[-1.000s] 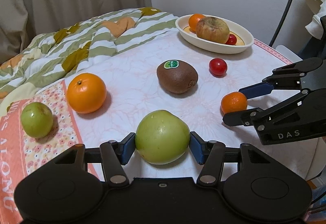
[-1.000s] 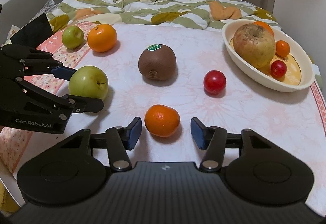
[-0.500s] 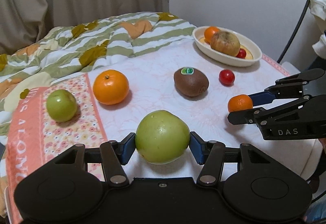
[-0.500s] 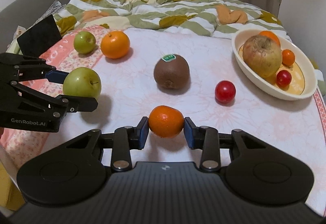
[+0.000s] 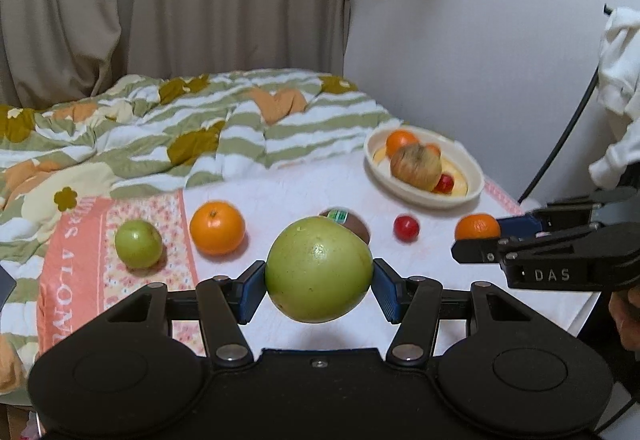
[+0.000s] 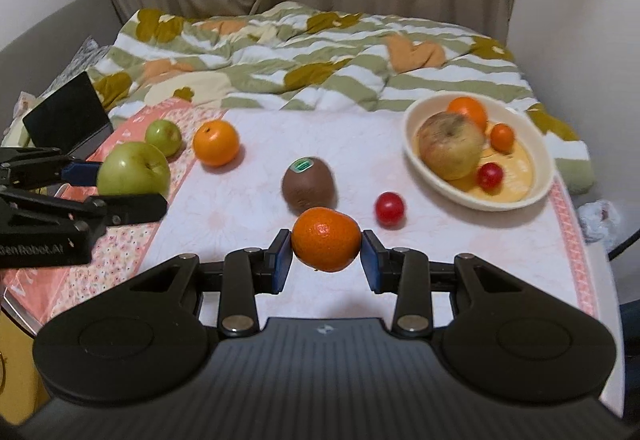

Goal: Organize fruits
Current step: 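Carry the green apple and mandarin in both tools over the cream bowl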

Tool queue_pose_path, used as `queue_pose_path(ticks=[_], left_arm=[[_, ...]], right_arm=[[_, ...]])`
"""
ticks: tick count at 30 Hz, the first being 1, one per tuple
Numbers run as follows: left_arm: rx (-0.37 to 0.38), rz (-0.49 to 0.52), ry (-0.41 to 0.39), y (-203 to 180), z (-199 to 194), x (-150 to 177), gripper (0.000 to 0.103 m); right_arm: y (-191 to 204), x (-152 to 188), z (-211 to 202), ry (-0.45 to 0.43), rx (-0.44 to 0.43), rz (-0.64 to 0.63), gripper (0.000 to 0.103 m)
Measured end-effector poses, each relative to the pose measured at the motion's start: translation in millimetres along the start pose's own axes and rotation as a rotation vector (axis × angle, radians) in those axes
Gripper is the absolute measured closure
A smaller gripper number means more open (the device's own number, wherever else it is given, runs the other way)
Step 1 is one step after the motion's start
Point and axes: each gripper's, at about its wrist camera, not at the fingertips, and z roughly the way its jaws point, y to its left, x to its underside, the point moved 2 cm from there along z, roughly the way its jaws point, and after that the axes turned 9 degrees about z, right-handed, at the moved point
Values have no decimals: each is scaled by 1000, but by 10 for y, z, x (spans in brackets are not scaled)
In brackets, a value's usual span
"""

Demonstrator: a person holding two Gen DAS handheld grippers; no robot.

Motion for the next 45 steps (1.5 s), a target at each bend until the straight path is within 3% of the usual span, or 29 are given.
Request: queue_pose_path(ticks=[13, 27, 34, 45], left_arm=[[-95, -39, -67, -557, 59, -558, 43], [-157, -62, -76, -1323, 770, -1238, 43], [-132, -9, -26, -1551, 1326, -1469, 43], [-48, 153, 75, -1702, 2208, -1518, 42]], right_arm=[[-833, -344, -284, -42, -30, -33, 51], [-1944, -957, -116, -62, -95, -104, 51], [-2311, -1097, 141, -41, -91, -78, 51], [-2688, -1168, 497, -25, -24, 11, 51]])
